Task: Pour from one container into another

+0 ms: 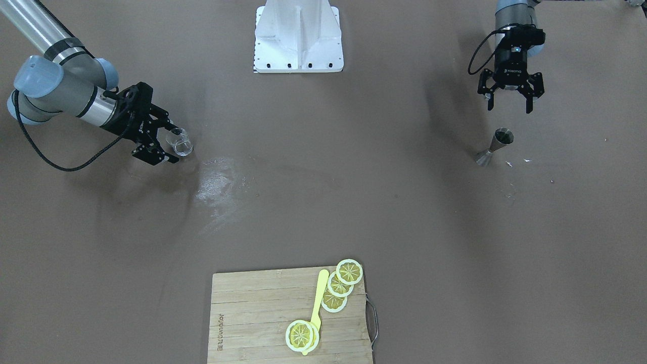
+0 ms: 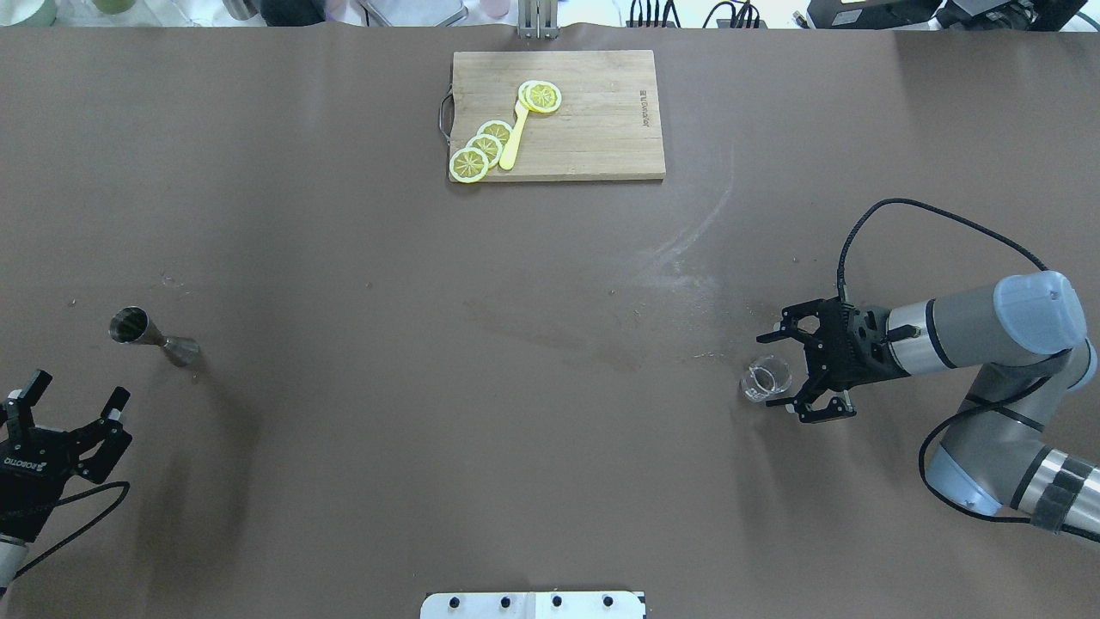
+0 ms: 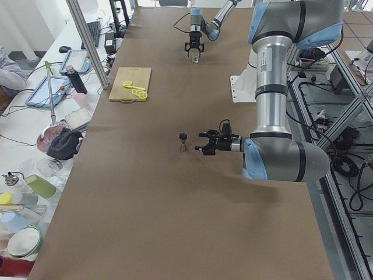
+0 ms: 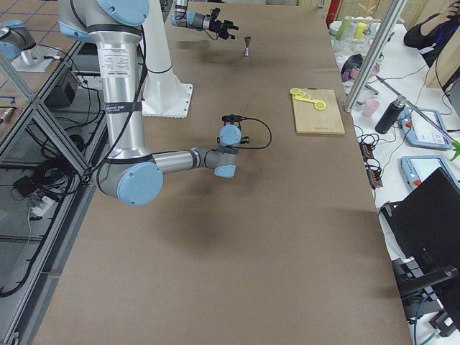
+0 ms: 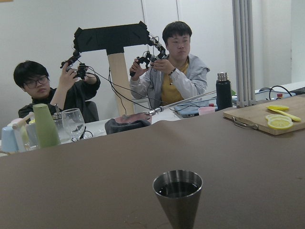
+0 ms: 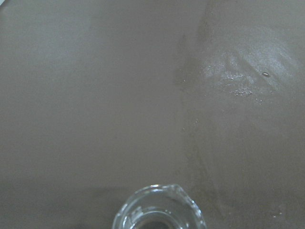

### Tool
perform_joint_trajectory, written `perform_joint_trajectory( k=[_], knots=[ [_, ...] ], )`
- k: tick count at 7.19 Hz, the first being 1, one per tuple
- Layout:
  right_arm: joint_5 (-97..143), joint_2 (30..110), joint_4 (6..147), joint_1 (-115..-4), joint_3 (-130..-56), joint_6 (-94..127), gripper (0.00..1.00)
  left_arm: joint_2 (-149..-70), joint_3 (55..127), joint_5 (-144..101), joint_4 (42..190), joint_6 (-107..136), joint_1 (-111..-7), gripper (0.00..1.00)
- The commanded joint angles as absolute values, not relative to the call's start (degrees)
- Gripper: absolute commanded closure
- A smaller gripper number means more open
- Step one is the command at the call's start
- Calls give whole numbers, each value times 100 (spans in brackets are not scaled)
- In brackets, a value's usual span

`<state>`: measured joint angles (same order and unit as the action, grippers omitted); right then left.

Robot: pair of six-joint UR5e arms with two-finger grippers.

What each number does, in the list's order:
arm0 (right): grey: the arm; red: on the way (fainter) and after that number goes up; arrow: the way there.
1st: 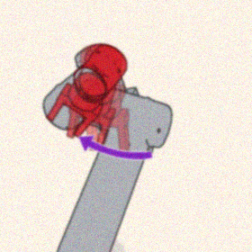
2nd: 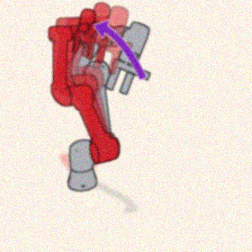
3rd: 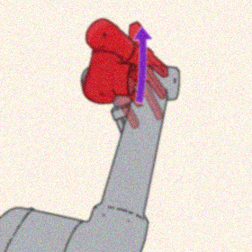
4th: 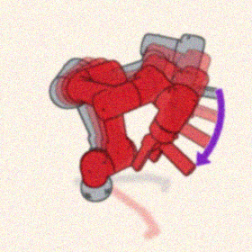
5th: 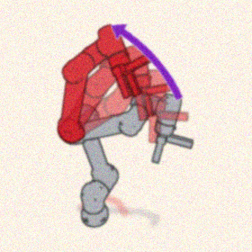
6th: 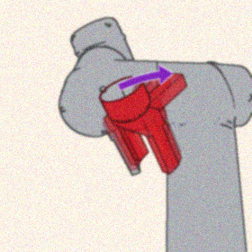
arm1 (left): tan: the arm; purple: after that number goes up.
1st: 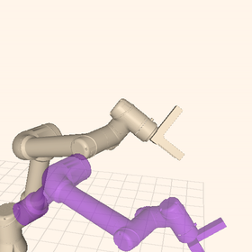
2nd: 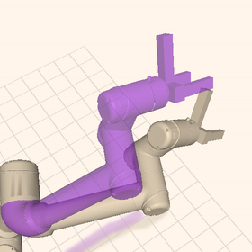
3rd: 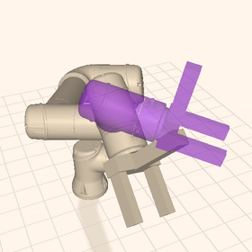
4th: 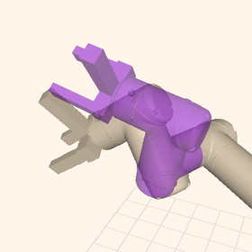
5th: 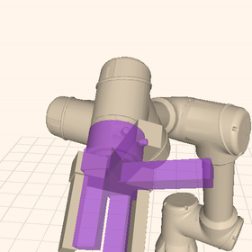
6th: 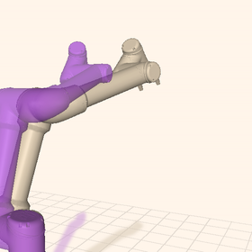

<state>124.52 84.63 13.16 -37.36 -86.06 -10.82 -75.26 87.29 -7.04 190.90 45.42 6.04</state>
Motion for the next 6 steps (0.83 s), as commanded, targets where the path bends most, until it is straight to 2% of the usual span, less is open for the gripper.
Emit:
perform_joint_trajectory(
  k=[1, 2, 4, 6],
  knots=[
    [12445, 8455, 1327, -3692, -8596, -1064, 16, -7488, 8885, -354, 17218, 6721, 598, 2],
    [12445, 8455, 1327, -3683, -8596, -1055, 18, -7488, 8894, -308, 16731, 7402, 589, 2],
    [12445, 8455, 1327, -3683, -8596, -1055, 26, -7506, 8816, -796, 16629, 7471, 580, 2],
    [12445, 8446, 1327, -3683, -8596, -1055, 30, -7584, 8711, -905, 16629, 7488, 467, 2]
  ],
)
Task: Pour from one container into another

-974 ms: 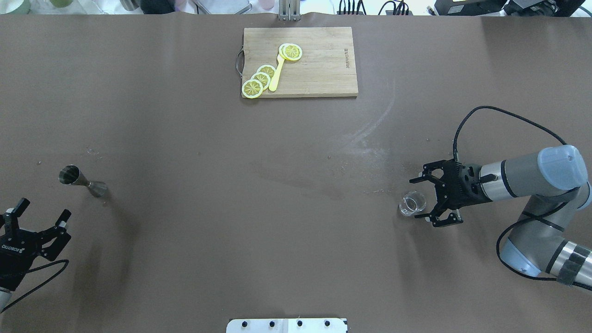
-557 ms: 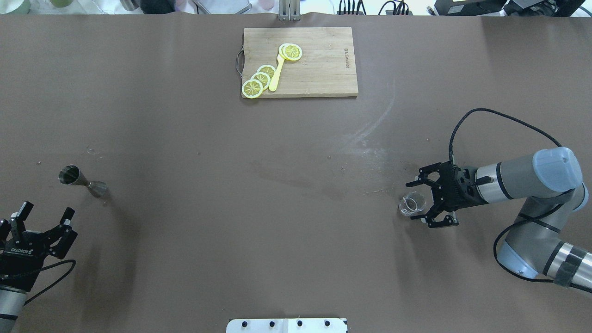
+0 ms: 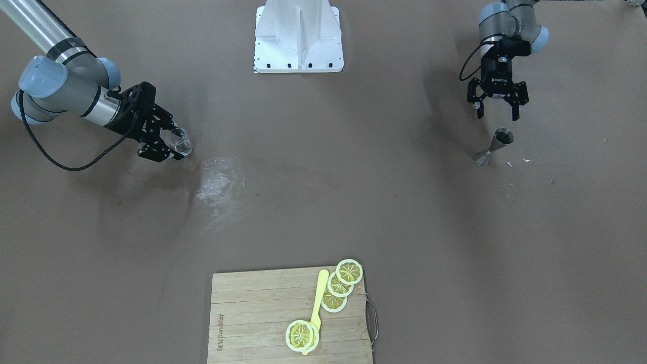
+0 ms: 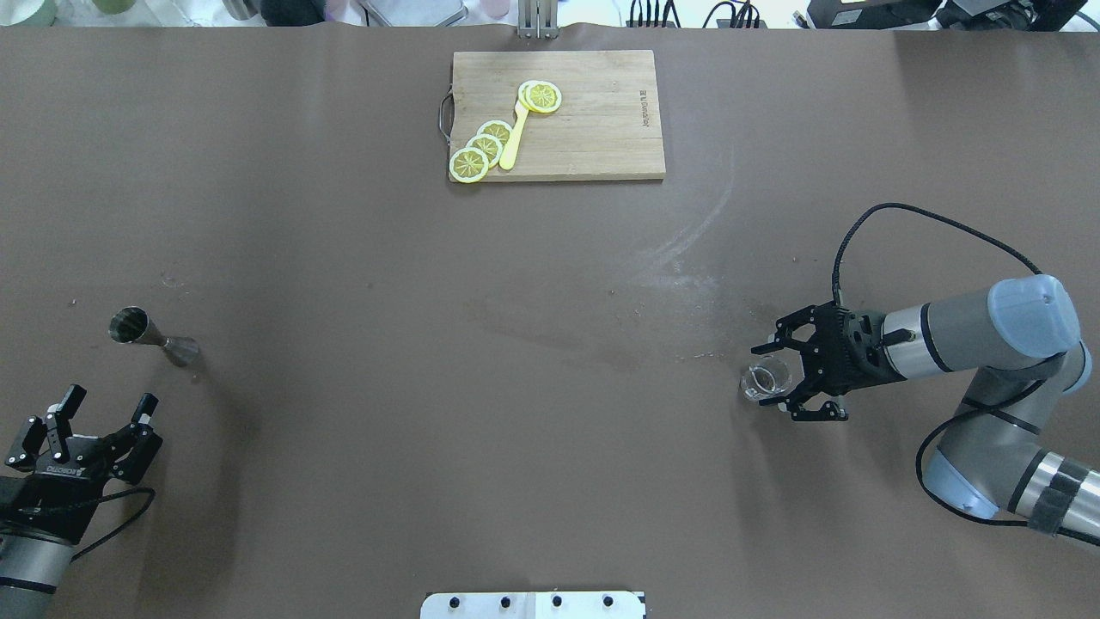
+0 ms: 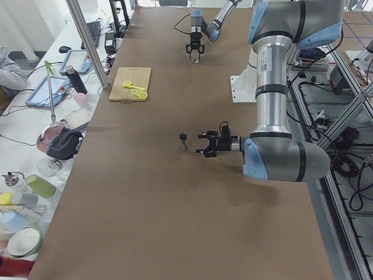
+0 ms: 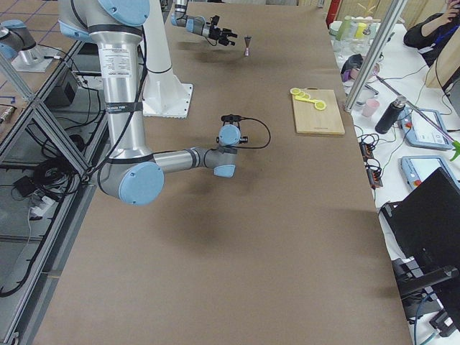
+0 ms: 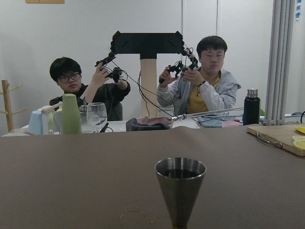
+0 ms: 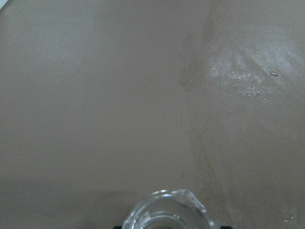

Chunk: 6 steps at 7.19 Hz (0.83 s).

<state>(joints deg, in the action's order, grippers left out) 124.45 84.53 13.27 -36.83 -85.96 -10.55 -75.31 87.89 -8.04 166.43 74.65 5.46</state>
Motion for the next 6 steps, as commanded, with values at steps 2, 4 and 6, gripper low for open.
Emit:
perform_joint_trajectory(
  k=[2, 4, 6],
  knots=[
    [12445, 8446, 1310, -3665, -8587, -1055, 30, -7778, 8648, -1080, 16611, 7488, 274, 2],
    [12454, 8446, 1309, -3674, -8561, -1055, 40, -7997, 8613, -1142, 16384, 7506, 37, 2],
    [12480, 8446, 1327, -3752, -8569, -1055, 69, -8068, 8596, -1571, 16357, 7488, -218, 2]
  ],
)
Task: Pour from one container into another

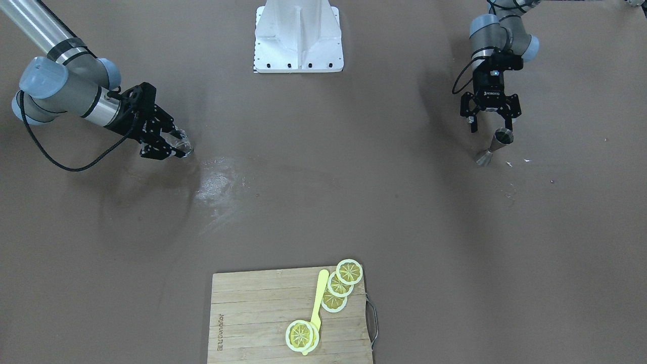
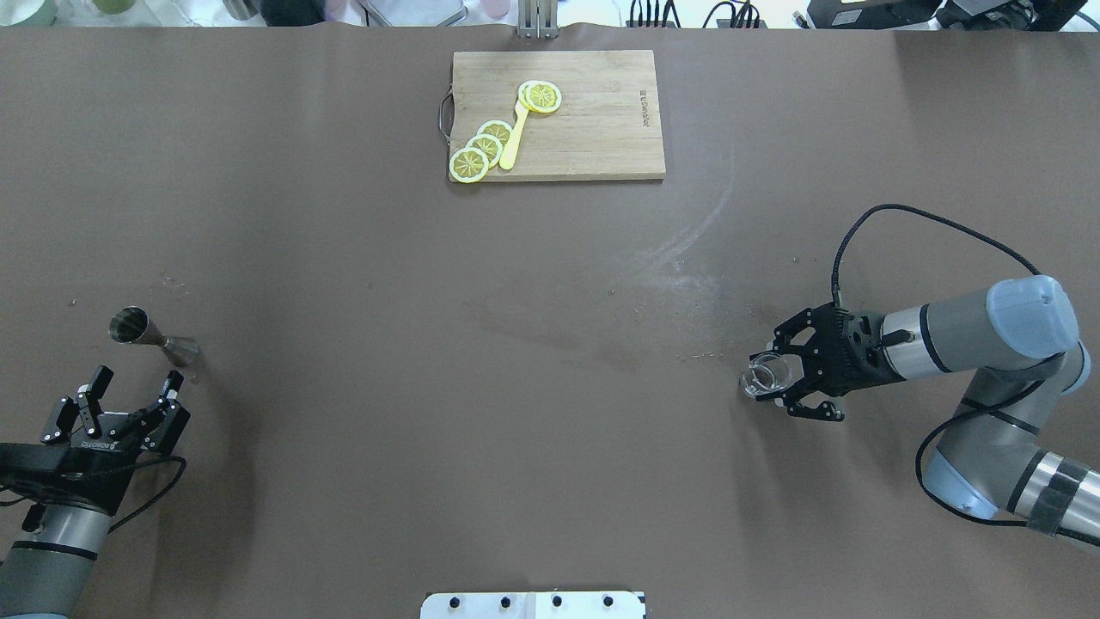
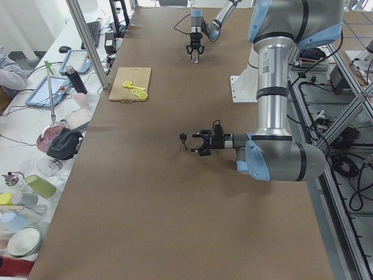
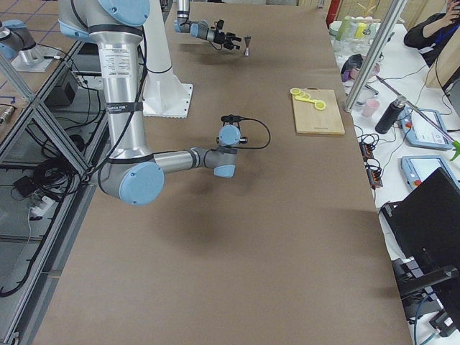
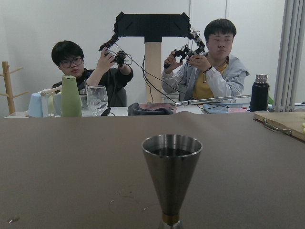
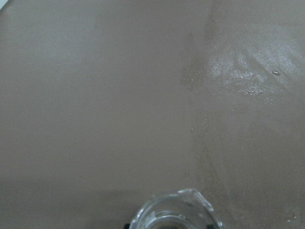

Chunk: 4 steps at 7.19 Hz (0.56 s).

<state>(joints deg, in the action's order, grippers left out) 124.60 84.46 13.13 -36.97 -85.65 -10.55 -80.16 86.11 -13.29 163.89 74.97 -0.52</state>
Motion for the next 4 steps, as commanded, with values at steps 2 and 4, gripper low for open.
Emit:
perform_joint_trajectory(
  k=[2, 4],
  knots=[
    [12672, 8429, 1388, -4163, -8630, -1037, 100, -8296, 8508, -1783, 16058, 7488, -447, 3],
    [13330, 8367, 1450, -4839, -8692, -1020, 100, -8481, 8420, -1942, 16014, 7462, -676, 5]
  ],
)
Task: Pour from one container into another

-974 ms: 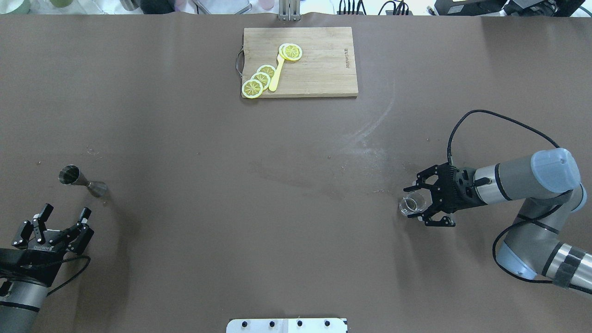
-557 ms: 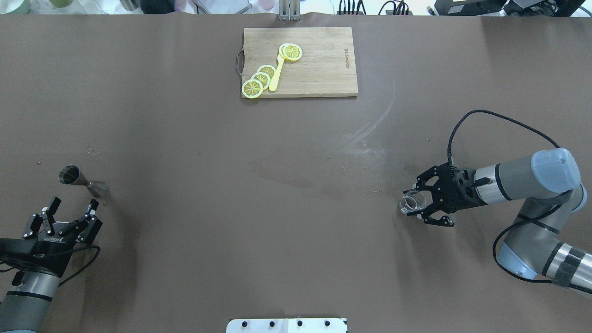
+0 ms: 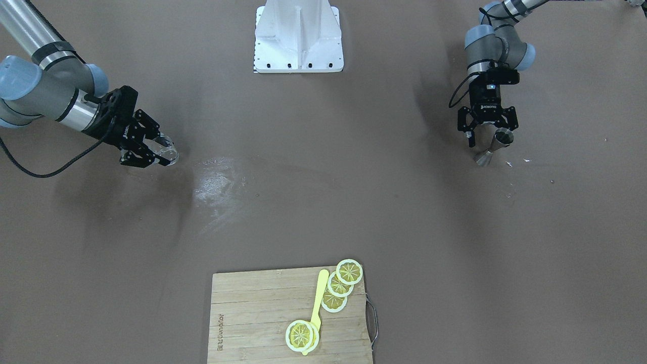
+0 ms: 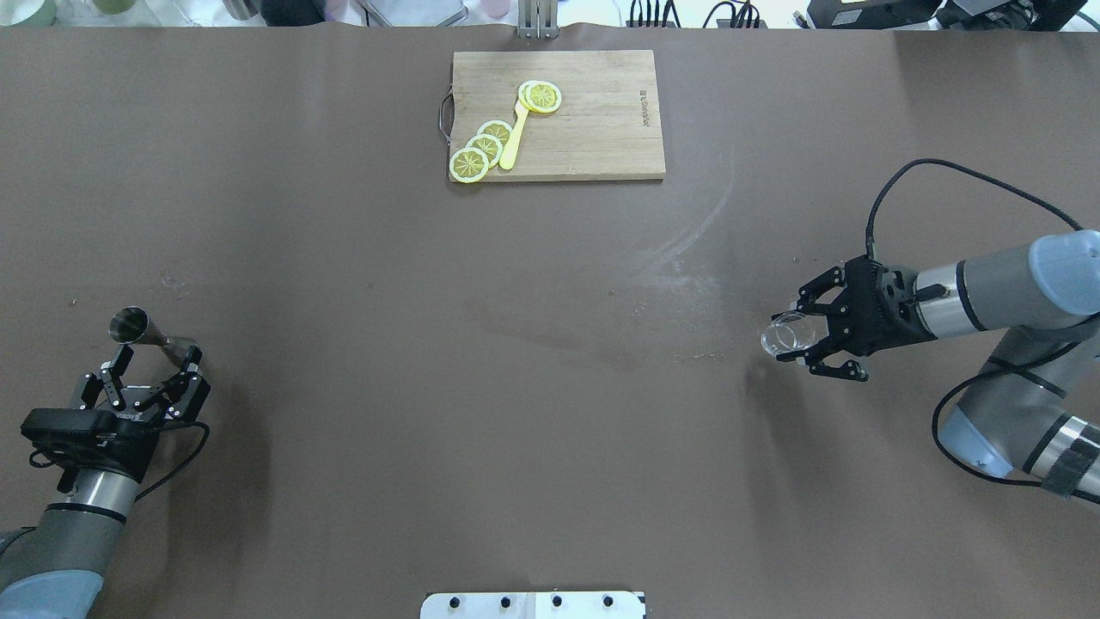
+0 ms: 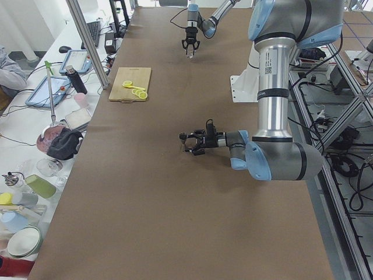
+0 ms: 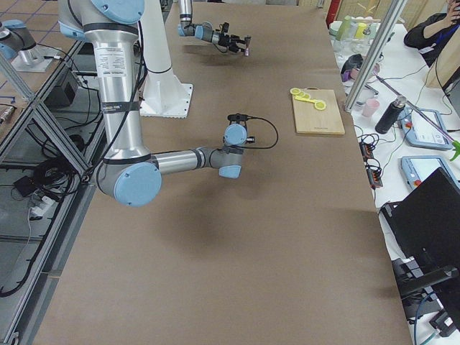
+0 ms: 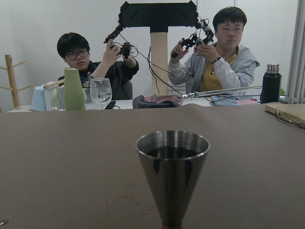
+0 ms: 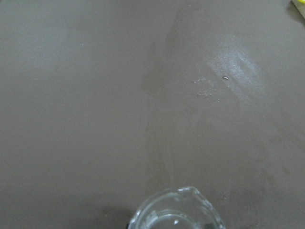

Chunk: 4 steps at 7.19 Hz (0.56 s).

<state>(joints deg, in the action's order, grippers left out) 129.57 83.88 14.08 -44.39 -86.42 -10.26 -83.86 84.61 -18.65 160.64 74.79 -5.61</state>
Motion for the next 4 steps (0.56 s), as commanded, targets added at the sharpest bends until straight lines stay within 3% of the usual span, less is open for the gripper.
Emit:
perform_joint_trajectory(
  k=[1, 4],
  knots=[
    [13472, 8367, 1433, -5173, -8797, -1020, 100, -8525, 8420, -1942, 15779, 7462, -712, 8],
    [13526, 8367, 1380, -5765, -8798, -1020, 100, -8552, 8420, -1995, 15715, 7471, -844, 39]
  ],
)
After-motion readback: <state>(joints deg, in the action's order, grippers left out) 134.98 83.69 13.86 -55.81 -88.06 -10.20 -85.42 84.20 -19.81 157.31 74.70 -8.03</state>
